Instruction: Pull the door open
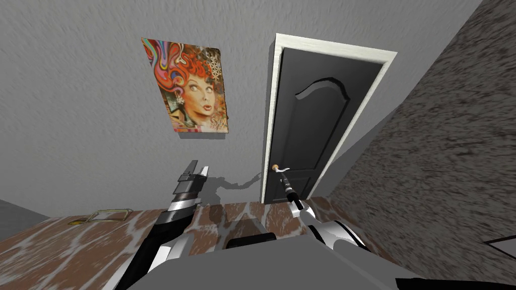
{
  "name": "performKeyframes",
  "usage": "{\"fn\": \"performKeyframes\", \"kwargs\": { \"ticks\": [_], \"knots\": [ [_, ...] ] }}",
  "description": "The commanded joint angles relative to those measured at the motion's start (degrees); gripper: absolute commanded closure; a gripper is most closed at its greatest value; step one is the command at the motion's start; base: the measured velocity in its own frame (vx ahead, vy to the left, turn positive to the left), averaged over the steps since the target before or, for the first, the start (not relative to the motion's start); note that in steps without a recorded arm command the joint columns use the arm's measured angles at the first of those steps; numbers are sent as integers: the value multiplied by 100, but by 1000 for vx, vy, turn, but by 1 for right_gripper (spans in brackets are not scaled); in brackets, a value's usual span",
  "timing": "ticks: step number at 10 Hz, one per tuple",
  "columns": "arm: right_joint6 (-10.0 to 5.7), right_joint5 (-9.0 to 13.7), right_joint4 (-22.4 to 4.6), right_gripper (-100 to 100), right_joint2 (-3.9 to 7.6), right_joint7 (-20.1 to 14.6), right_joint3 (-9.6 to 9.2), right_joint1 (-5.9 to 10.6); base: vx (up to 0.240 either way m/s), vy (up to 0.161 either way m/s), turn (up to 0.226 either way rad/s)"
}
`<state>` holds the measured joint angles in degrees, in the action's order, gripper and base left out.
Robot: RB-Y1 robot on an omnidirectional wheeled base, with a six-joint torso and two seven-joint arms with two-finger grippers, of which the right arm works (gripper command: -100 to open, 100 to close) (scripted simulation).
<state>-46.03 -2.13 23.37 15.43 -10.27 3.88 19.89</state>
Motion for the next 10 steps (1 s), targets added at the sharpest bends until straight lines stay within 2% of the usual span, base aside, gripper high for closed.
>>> {"fn": "performKeyframes", "kwargs": {
  "ticks": [1, 2, 3, 4, 5, 7, 8, 9, 10],
  "knots": [
    [184, -7, 286, -100, 3, -9, 13, -165, 33, 9, -28],
    [184, -7, 420, -100, 3, -9, 13, -165, 7, 4, -20],
    [172, 8, 433, -100, 94, -34, 211, -264, 51, 7, 240],
    [166, 16, 440, -100, 141, -47, 313, -314, 103, 10, 371],
    [166, 16, 117, -100, 141, -47, 313, -257, 79, -4, 82],
    [166, 16, 384, -100, 141, -47, 313, -314, 18, -2, -40],
    [154, 30, 453, -100, 233, -72, 511, -413, 50, -5, 261],
    [154, 30, 453, -100, 233, -72, 511, -413, 74, -8, 171],
    [144, 43, 465, -100, 312, -93, 682, -497, 86, -7, 246]
  ]
}}
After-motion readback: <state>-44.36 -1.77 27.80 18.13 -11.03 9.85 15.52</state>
